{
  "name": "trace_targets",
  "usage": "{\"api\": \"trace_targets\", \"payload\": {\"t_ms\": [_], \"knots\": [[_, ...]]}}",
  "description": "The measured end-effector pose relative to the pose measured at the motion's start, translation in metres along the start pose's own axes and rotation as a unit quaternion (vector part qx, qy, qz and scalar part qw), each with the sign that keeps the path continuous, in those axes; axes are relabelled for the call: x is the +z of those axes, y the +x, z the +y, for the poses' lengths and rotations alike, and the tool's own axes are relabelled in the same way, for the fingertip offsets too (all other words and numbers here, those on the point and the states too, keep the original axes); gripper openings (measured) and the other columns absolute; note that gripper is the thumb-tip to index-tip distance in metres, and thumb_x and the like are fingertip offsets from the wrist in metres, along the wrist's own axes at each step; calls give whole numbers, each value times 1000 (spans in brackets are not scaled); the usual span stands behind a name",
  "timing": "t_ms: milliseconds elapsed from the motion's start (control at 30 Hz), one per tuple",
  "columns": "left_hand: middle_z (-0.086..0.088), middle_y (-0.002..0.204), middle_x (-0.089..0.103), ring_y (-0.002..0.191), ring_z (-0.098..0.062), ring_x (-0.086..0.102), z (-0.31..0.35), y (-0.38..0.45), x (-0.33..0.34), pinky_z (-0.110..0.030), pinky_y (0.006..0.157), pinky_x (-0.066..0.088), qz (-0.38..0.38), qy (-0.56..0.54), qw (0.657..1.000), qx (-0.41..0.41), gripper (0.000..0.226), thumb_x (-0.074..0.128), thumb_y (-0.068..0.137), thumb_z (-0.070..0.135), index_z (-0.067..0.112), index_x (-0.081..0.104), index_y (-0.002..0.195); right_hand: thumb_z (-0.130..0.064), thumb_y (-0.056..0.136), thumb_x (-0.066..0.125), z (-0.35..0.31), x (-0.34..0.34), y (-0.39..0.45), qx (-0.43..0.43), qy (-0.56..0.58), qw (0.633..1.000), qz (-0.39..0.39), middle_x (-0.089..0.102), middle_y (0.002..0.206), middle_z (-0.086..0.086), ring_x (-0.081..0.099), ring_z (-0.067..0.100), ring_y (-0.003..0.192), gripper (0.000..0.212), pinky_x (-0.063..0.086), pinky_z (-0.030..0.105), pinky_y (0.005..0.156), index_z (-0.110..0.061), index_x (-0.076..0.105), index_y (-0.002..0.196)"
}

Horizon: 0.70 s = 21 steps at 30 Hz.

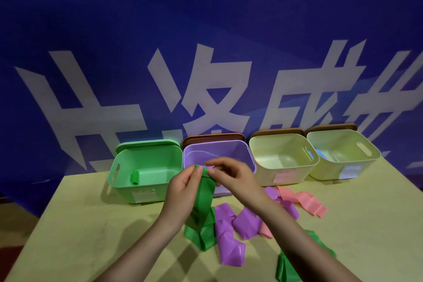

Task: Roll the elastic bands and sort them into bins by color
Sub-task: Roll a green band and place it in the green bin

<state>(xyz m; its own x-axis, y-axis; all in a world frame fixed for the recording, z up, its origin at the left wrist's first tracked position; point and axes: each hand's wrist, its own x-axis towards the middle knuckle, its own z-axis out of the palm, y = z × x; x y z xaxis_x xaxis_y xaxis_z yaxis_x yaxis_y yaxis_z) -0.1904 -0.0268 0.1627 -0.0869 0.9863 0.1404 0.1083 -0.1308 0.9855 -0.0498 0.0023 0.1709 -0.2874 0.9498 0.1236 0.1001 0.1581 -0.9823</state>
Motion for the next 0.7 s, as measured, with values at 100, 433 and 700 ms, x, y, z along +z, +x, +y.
{"api": "trace_targets", "payload": {"t_ms": [100, 433, 700], "knots": [[-13, 64, 50, 62, -10, 44, -4, 2, -2, -30, 58, 36, -7, 55, 998, 26, 41, 47, 90, 38, 1, 59, 79, -7, 86, 69, 0, 3, 3, 16, -14, 1000, 10, 63, 66, -9, 54, 0, 62, 4, 44, 17, 65, -10, 70, 84], [-6, 56, 39, 55, -11, 35, 1, 6, 1, -29, 52, 28, -9, 66, 995, 77, 45, 48, 89, 38, -3, 52, 70, -6, 87, 67, -6, 2, -3, 0, 2, 999, 44, 56, 61, -5, 49, 8, 62, 20, 42, 26, 63, -15, 61, 69], [-32, 79, 58, 71, -20, 51, -6, 3, 10, -41, 65, 43, -18, -14, 1000, 9, 44, 55, 87, 44, 2, 68, 84, -6, 84, 70, 1, 3, -11, -31, -21, 995, 94, 53, 56, -9, 42, 6, 57, 25, 36, 20, 56, -20, 60, 65]]}}
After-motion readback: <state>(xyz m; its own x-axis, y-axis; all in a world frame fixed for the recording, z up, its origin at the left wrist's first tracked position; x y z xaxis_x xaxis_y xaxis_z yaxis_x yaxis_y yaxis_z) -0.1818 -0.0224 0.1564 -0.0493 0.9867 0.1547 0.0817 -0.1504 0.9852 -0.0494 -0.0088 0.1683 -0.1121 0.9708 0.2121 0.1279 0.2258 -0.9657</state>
